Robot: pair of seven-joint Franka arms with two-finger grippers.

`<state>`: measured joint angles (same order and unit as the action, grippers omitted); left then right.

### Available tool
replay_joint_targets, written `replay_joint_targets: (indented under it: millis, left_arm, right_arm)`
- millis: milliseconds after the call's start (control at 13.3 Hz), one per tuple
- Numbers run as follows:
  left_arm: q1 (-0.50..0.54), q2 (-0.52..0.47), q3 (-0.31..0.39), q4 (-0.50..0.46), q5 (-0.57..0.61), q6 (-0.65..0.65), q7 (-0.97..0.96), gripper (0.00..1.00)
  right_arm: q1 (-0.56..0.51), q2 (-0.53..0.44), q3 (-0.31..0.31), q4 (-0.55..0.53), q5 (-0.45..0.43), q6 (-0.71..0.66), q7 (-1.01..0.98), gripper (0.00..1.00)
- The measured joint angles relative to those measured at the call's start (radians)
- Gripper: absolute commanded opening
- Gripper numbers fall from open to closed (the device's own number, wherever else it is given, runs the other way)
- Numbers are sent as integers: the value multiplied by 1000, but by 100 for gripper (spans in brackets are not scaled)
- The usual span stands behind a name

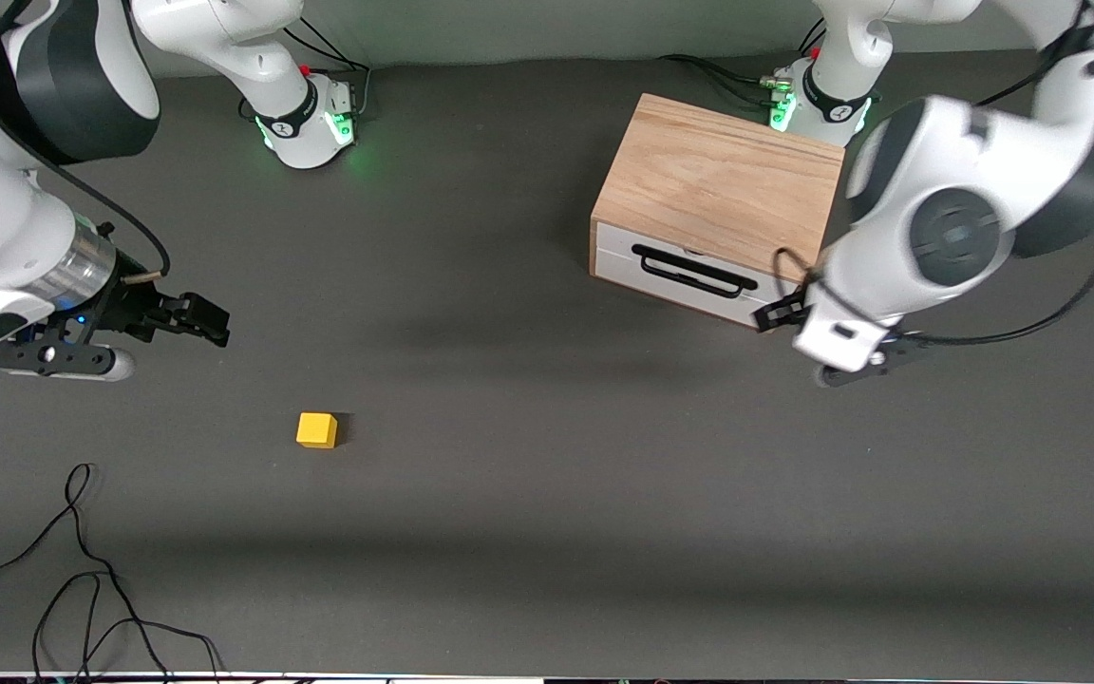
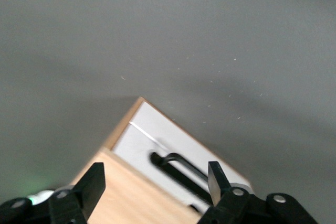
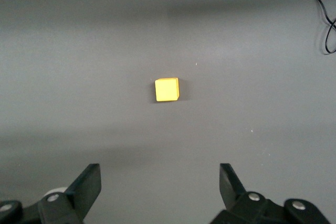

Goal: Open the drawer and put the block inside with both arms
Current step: 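Grasp the yellow cube with the right gripper while the left gripper hooks the handle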

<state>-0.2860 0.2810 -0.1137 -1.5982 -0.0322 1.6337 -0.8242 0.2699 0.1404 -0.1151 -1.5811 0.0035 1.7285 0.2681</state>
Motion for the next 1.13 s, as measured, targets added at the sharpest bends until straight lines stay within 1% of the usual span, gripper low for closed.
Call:
replay_joint_targets:
  millis: [301, 451, 601, 751, 827, 1127]
  left_arm:
    - [-52, 80, 0, 1, -34, 34, -421, 93]
    - [-82, 116, -1, 1, -42, 45, -599, 94]
    - [-112, 151, -1, 0, -42, 46, -734, 95]
    - [-129, 185, -1, -6, -42, 45, -826, 93]
    - [-136, 198, -1, -13, -42, 44, -851, 92]
    - [-176, 219, -1, -73, -42, 44, -883, 88]
  right_arm:
    - [0, 66, 0, -1, 26, 72, 0, 100]
    - [1, 116, 1, -1, 32, 116, 0, 100]
    - [2, 158, 1, -5, 32, 142, 0, 100]
    - [2, 179, 1, -31, 33, 179, 0, 100]
    - [2, 182, 1, -63, 33, 217, 0, 100]
    - [3, 197, 2, -240, 34, 429, 0, 100]
